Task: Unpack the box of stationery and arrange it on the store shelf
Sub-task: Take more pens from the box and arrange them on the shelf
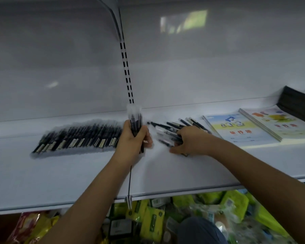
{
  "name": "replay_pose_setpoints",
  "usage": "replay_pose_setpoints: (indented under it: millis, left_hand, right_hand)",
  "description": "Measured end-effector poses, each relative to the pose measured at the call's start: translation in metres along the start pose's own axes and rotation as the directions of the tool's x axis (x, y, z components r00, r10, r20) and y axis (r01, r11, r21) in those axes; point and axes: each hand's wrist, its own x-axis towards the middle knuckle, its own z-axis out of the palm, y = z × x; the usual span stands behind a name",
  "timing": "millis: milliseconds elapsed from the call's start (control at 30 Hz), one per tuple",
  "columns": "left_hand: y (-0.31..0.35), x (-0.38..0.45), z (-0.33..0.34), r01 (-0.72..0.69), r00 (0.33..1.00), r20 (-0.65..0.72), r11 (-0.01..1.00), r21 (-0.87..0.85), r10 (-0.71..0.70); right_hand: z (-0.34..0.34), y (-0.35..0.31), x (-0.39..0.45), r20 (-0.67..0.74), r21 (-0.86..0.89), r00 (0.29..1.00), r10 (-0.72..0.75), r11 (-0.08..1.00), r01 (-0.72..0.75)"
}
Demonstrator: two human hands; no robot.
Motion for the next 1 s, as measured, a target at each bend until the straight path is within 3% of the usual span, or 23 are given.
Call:
replay_pose_setpoints:
  millis: [100,200,267,333,367,433,533,600,700,767,867,933,1000]
  left_hand:
    - [-0.005,0.0,-0.006,0.053,0.999,0.008,0.994,-0.091,-0.053]
    - [-0.006,0.002,-0.015,0.14,0.99,0.013,0.961,-0.239,-0.141]
    - [-0.006,0.002,-0.015,0.099,0.995,0.004,0.988,-0.118,-0.099]
    - [-0.008,0.008,-0.01,0.001,1.0,0.002,0.99,0.14,-0.001]
    - [-0.009,0.013,-0.007,-0.066,0.998,0.028,0.955,0.289,0.061]
    - [-0.013,0.027,-0.001,-0.236,0.971,0.169,0.793,0.561,0.169]
    - [-0.019,0.044,0.006,-0.487,0.871,0.446,0.49,0.723,0.207]
    - [-0.024,0.051,0.01,-0.535,0.842,0.507,0.392,0.748,0.182]
    - [-0.031,0.054,0.01,-0.567,0.823,0.522,0.391,0.725,0.224]
    - [-0.029,0.052,0.008,-0.509,0.86,0.425,0.522,0.685,0.281]
    - [-0.017,0.044,0.01,-0.279,0.959,0.178,0.853,0.442,0.222]
    - [-0.012,0.04,0.01,-0.204,0.978,0.111,0.924,0.323,0.177]
    - [-0.01,0.037,0.01,-0.151,0.987,0.099,0.95,0.273,0.128]
  right_hand:
    - [-0.002,0.0,0.003,-0.012,0.145,0.999,0.05,0.988,-0.047]
    - [-0.001,0.007,0.004,-0.062,0.531,0.992,0.108,0.846,-0.059]
    - [0.002,0.014,0.004,-0.145,0.757,0.979,0.145,0.653,0.015]
    - [0.005,0.02,0.003,-0.257,0.849,0.933,0.252,0.52,0.093]
    - [0.006,0.023,0.002,-0.303,0.876,0.894,0.331,0.467,0.125]
    - [0.004,0.03,0.0,-0.333,0.92,0.813,0.477,0.352,0.171]
    - [0.004,0.038,-0.001,-0.305,0.947,0.751,0.586,0.267,0.176]
    - [0.009,0.04,0.002,-0.305,0.946,0.745,0.593,0.281,0.163]
    - [0.015,0.04,0.004,-0.356,0.913,0.711,0.606,0.388,0.126]
    - [0.013,0.039,0.003,-0.433,0.863,0.683,0.588,0.489,0.127]
    - [0.009,0.037,-0.002,-0.578,0.674,0.676,0.457,0.734,0.08]
    - [0.01,0.036,-0.005,-0.612,0.406,0.716,0.336,0.91,-0.079]
    - [0.013,0.033,-0.006,-0.536,0.15,0.799,0.271,0.963,-0.226]
